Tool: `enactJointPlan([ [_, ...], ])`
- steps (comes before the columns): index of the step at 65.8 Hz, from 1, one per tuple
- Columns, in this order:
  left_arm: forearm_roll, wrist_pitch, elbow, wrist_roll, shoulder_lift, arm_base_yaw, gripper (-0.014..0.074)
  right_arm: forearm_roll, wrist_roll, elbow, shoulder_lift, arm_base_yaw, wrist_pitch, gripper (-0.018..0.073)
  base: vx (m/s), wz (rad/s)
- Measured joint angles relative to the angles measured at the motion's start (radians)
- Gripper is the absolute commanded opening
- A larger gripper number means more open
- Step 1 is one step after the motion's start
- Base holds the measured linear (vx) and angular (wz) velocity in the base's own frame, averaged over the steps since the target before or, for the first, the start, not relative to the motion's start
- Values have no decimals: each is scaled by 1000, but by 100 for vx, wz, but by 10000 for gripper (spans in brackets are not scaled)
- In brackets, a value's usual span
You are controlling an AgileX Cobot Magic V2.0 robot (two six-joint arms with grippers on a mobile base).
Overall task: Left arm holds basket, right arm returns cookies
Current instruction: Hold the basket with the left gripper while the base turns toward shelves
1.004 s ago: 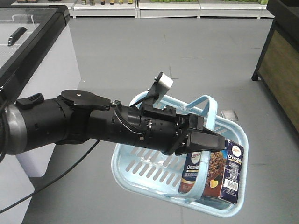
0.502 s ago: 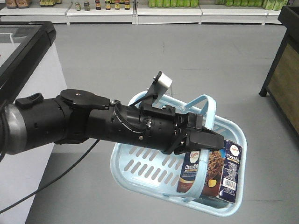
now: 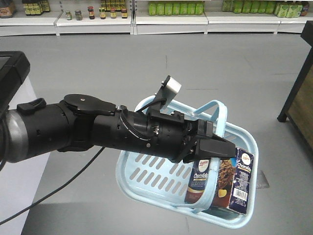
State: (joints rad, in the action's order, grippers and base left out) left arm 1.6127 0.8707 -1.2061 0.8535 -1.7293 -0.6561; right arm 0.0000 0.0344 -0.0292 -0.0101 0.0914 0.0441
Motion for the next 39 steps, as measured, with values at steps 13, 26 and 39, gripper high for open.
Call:
enactJointPlan([
  [13, 0, 0, 0, 0, 0, 0, -6, 0, 0, 0, 0, 0, 0, -3, 59, 0],
  [26, 0, -1, 0, 0, 0, 0, -6, 0, 0, 0, 0, 0, 1, -3, 60, 4],
  [39, 0, -8, 0, 0, 0, 0, -6, 0, 0, 0, 0, 0, 1, -3, 59, 4],
])
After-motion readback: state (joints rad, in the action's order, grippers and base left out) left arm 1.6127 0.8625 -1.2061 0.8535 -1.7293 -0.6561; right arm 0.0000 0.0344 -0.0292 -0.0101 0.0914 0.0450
